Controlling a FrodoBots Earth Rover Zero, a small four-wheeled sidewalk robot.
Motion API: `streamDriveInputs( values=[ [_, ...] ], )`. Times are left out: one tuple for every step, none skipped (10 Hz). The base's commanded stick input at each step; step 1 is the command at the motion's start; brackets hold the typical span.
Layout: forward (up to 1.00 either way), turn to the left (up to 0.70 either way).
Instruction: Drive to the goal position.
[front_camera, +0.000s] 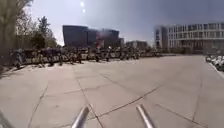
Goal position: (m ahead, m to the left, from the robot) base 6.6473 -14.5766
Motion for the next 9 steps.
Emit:
streamDriveInputs(
  values=[
    [0.00,-0.70],
    [0.00,-0.70],
    [0.00,-0.70],
    [0.00,-0.70],
    [0.00,-0.70],
    [0.00,-0.70],
    [0.00,-0.70],
    [0.00,-0.70],
    [0.00,-0.70]
  ],
)
